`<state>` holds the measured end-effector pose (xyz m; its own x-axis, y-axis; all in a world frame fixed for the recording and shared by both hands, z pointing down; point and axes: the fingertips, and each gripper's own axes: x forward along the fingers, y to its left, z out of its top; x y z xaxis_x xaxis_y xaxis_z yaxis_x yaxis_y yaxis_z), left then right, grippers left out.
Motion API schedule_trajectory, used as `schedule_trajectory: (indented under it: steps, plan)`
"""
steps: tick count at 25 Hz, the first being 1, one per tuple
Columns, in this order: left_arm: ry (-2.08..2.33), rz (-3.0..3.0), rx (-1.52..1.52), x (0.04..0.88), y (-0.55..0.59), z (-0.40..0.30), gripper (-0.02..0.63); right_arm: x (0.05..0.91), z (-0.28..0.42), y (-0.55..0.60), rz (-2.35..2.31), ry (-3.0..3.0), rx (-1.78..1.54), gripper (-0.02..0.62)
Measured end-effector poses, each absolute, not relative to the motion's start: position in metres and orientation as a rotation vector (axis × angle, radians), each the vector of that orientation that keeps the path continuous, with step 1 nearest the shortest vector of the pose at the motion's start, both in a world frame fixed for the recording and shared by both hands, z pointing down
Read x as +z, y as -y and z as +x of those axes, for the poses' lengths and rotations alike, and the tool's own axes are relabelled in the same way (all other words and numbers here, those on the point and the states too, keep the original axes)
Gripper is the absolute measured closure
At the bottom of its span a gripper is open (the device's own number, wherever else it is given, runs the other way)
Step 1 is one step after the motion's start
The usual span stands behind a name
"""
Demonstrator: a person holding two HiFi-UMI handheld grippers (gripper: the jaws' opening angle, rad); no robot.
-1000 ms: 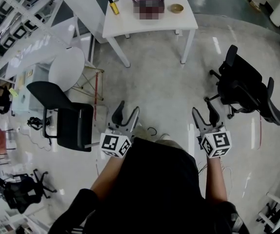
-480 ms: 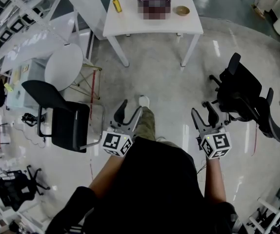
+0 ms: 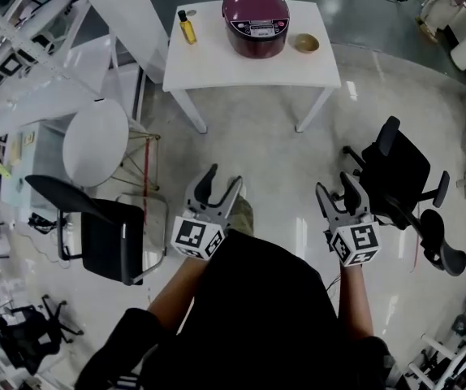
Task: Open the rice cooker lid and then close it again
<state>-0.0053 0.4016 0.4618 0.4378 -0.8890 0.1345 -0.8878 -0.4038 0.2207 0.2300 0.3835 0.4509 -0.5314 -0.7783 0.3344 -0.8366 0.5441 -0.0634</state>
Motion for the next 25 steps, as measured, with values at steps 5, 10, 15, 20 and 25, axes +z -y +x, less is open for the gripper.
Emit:
schedule_trajectory:
  steps: [5,10,15,20,25]
  plan:
    - [1.491,2.496,-0.024,0.442,-0.326,-0.014,0.373,0.434,0.210,-0.316,1.368,2.501,0.299,0.359]
    - [1.471,2.516,-0.036,0.431,-0.263,-0.029,0.373,0.428,0.191,-0.258,1.395,2.512,0.323,0.359]
    - [1.478,2.507,-0.023,0.427,-0.219,-0.053,0.373,0.431,0.167,-0.209,1.387,2.497,0.357,0.359]
    - [1.487,2.485,0.000,0.433,-0.184,-0.089,0.373,0.432,0.135,-0.160,1.383,2.510,0.376,0.359]
    - [1.487,2.467,-0.030,0.437,-0.151,-0.118,0.373,0.437,0.112,-0.125,1.397,2.480,0.372,0.359]
